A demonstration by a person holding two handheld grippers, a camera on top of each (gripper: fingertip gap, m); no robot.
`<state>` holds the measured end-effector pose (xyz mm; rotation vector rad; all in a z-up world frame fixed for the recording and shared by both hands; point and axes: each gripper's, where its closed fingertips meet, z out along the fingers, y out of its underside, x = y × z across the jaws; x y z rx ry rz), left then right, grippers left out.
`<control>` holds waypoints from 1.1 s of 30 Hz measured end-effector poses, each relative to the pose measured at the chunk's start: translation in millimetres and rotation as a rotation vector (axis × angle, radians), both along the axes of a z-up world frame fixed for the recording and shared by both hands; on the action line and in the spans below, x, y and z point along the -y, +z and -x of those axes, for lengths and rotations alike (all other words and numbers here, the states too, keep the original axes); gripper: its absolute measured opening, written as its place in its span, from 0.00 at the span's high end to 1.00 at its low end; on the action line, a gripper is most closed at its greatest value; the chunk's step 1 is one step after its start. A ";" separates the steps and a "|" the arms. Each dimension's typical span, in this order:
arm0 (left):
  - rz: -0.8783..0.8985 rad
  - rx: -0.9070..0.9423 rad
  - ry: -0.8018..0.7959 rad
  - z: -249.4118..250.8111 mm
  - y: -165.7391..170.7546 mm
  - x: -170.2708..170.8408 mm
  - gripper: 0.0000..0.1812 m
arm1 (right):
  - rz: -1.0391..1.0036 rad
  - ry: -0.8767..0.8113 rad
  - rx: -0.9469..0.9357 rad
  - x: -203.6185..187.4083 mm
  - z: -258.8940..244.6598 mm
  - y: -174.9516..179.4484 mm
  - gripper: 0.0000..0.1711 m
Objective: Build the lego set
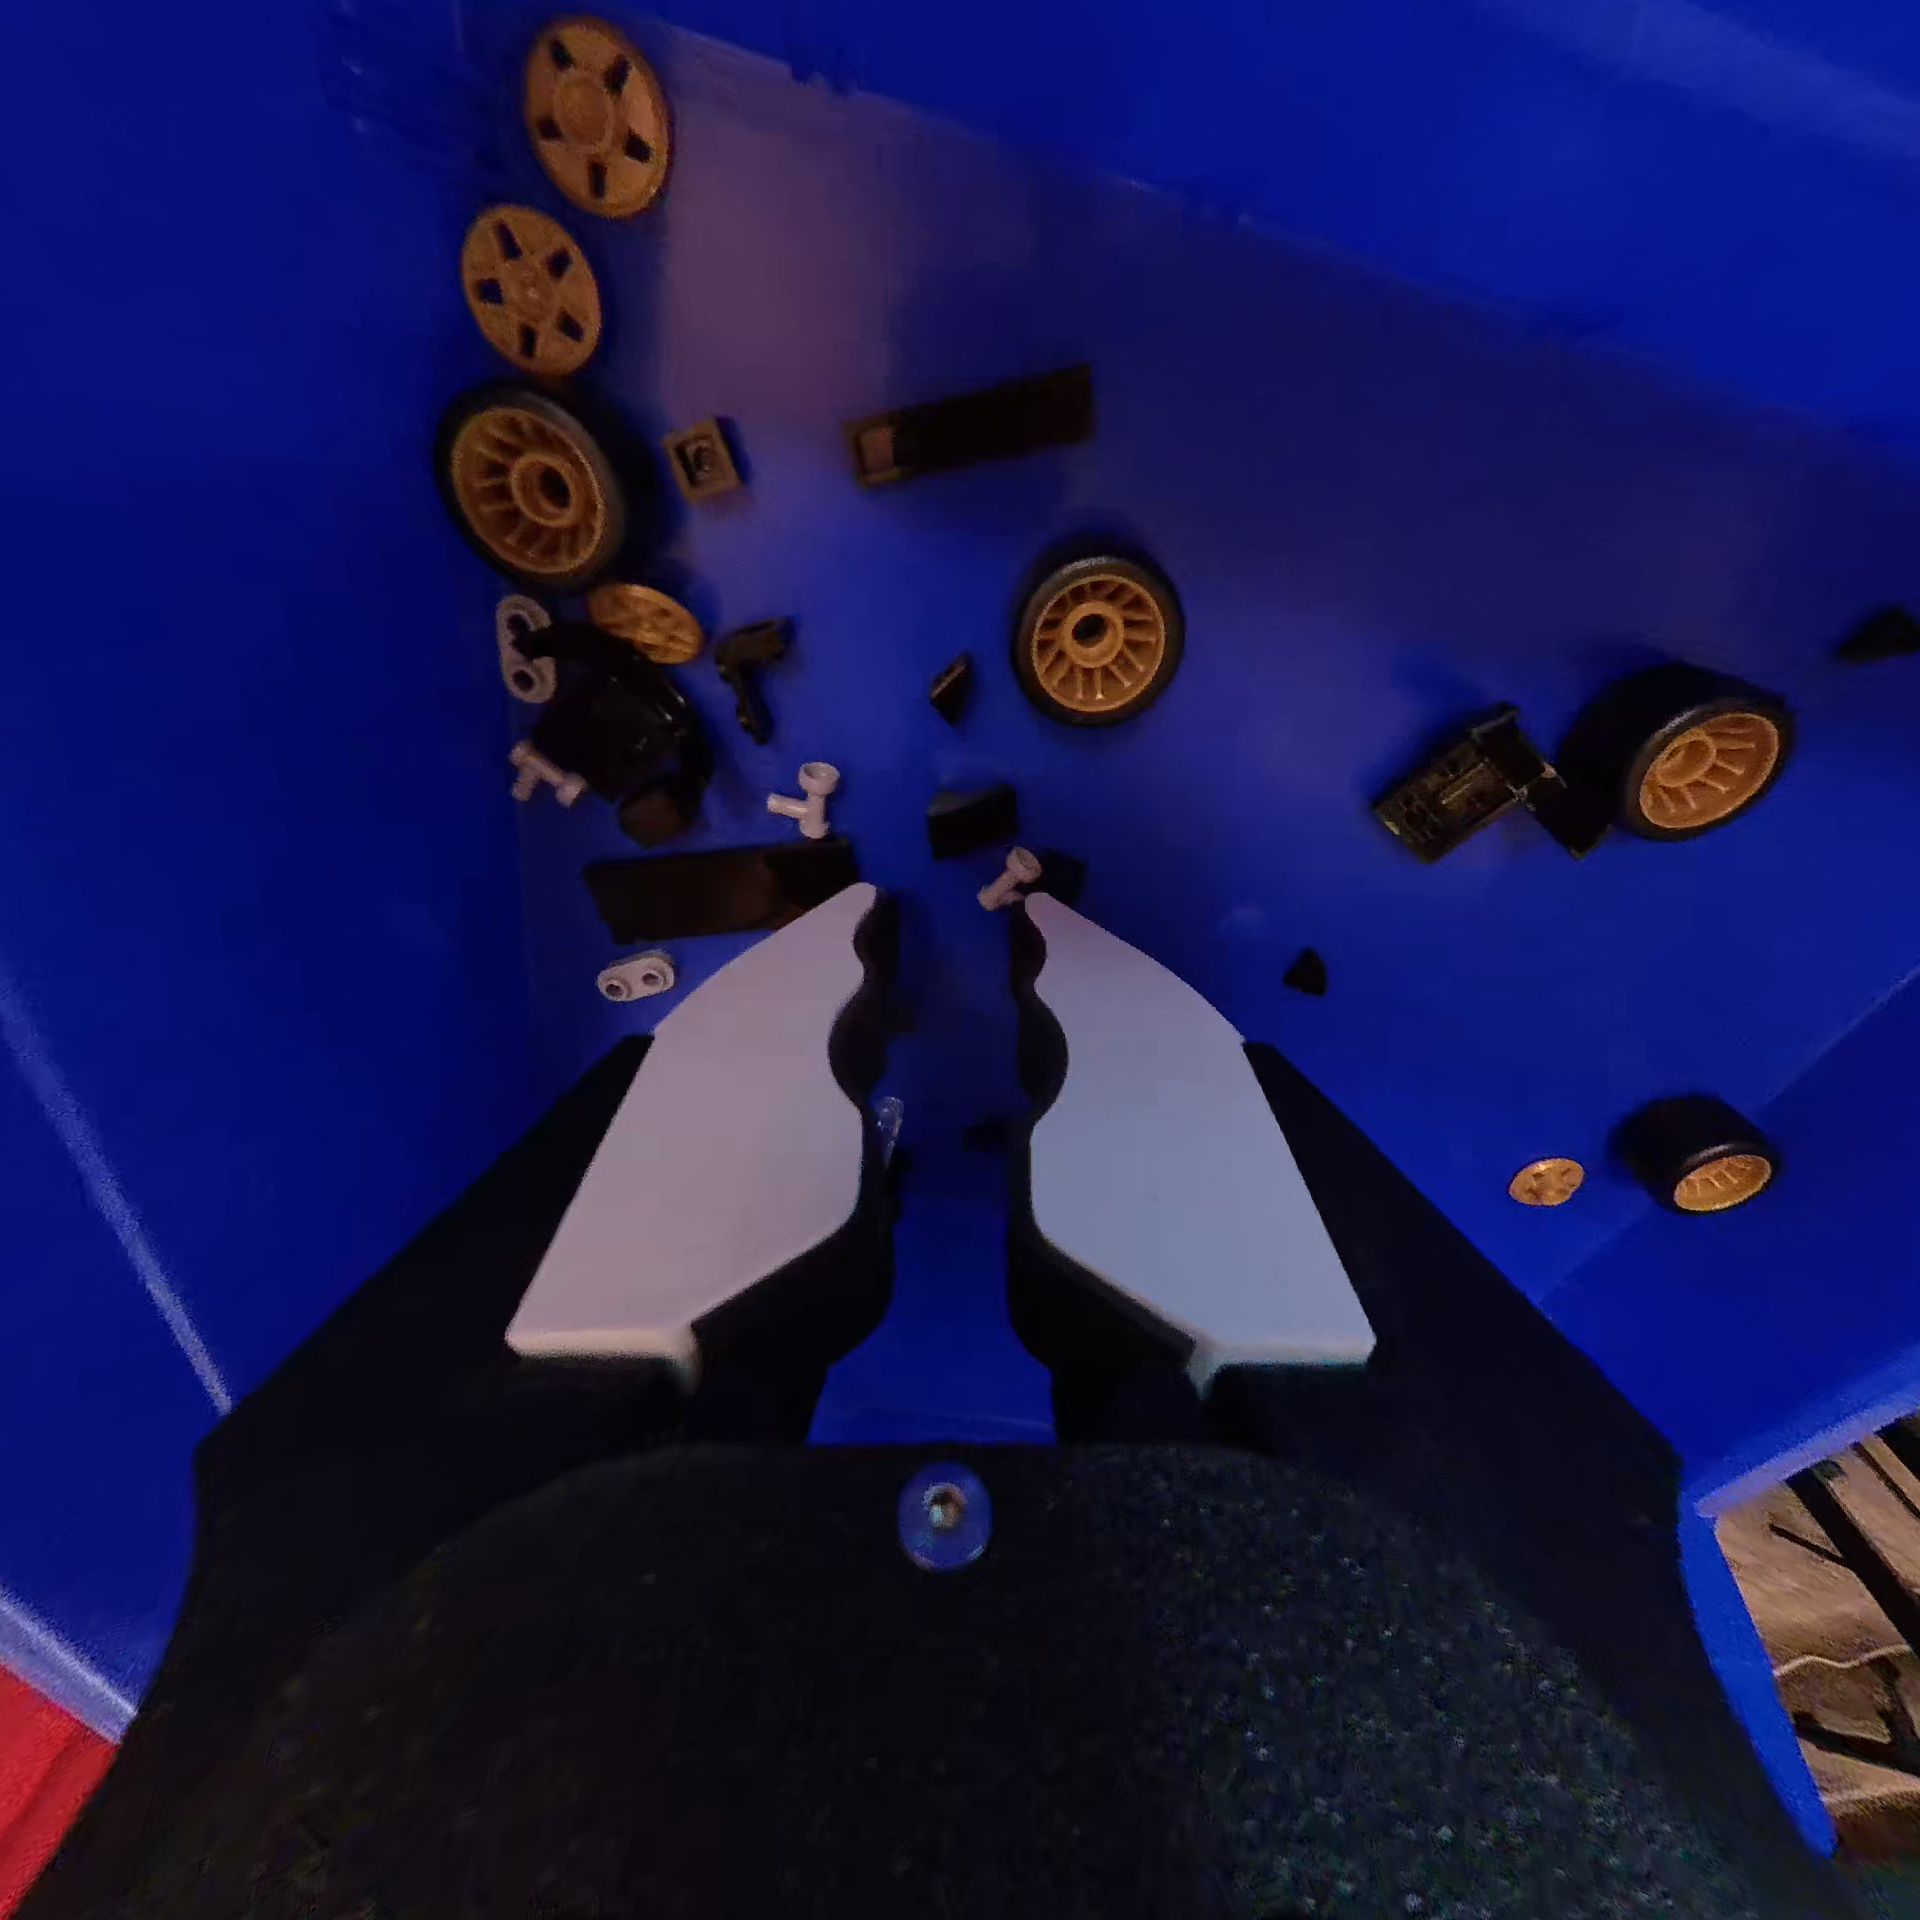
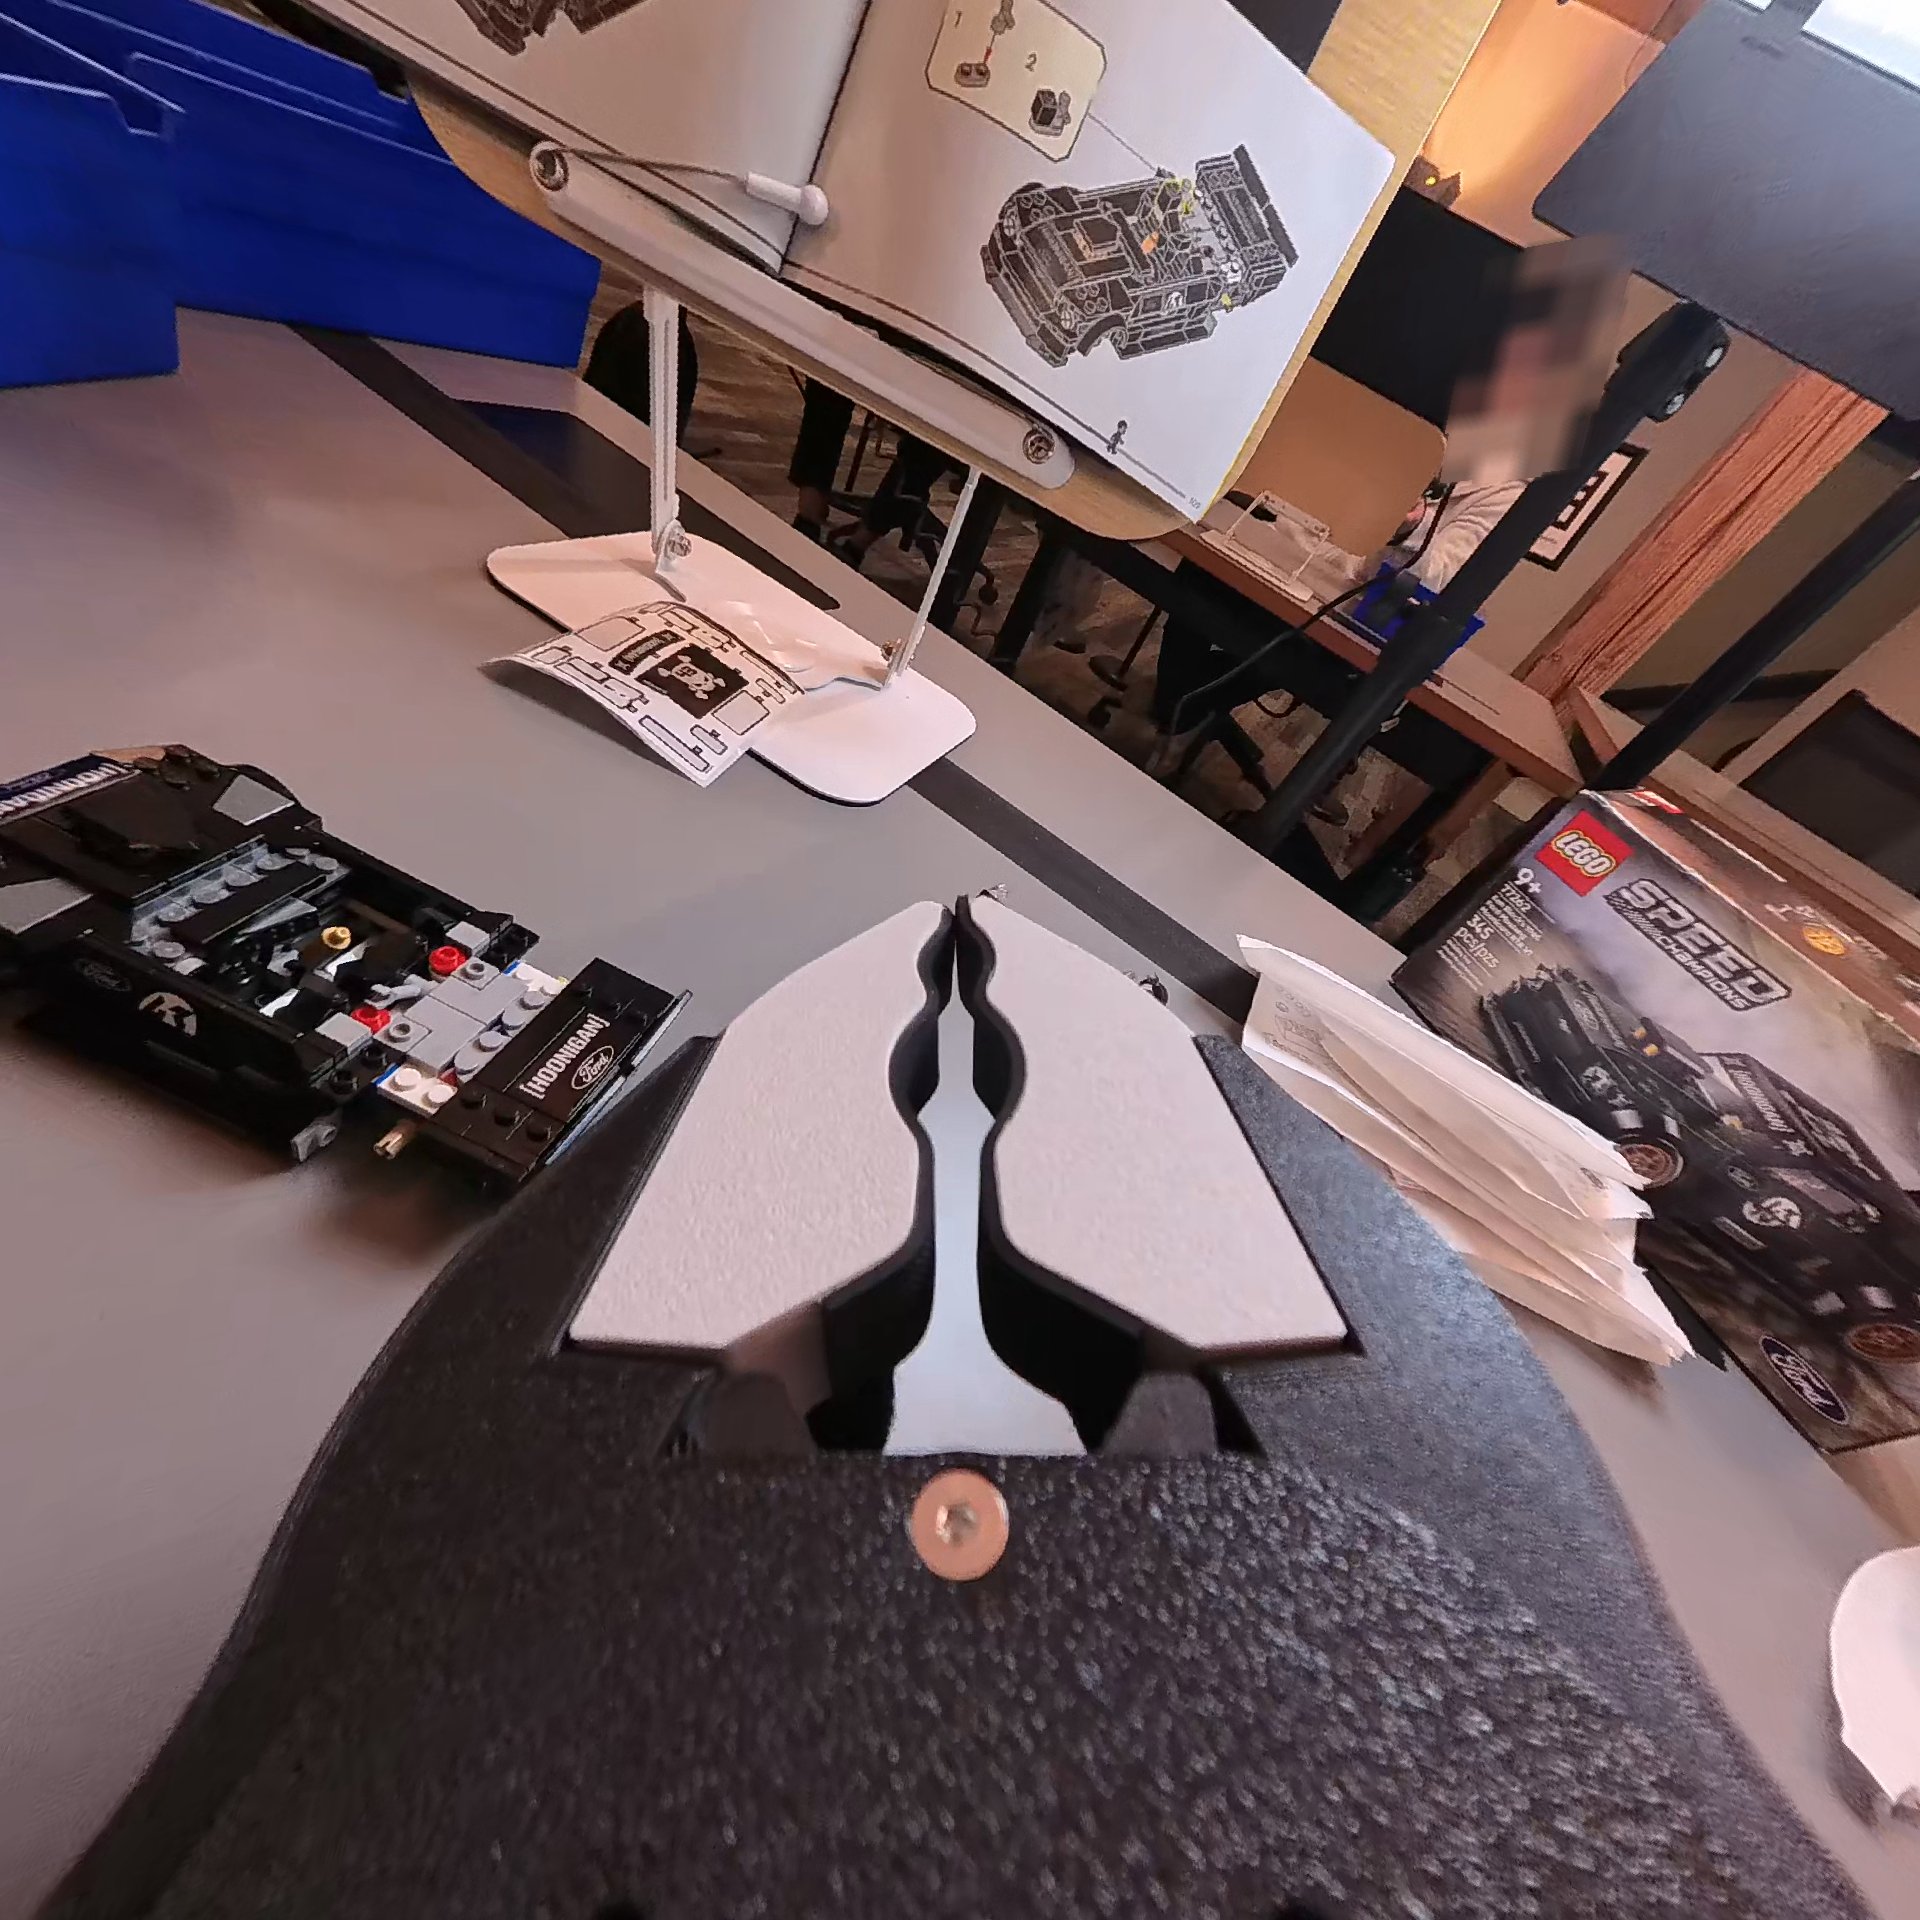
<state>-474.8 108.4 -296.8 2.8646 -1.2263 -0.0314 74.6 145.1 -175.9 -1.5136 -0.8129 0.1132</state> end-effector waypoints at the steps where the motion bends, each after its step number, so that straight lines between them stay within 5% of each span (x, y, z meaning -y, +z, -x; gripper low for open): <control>1: 0.012 0.007 -0.004 -0.5 0.2 2.6 0.87 | 0.000 0.000 0.002 0.0 0.3 -0.3 1.00; 17: 0.035 0.043 -0.047 -6.0 -1.4 9.5 0.93 | 0.004 0.000 0.009 0.9 1.0 -1.6 1.00; 23: -0.165 0.079 -0.075 -22.9 44.4 1.0 0.94 | -0.007 0.004 -0.004 2.6 -1.1 3.1 1.00; 29: -0.423 0.178 -0.196 -124.0 131.4 21.0 0.94 | 0.018 -0.013 -0.048 1.7 -8.0 5.1 1.00; 33: -0.422 0.310 -0.367 -238.8 142.1 67.0 0.94 | 0.019 -0.076 -0.097 -1.6 -20.9 10.6 1.00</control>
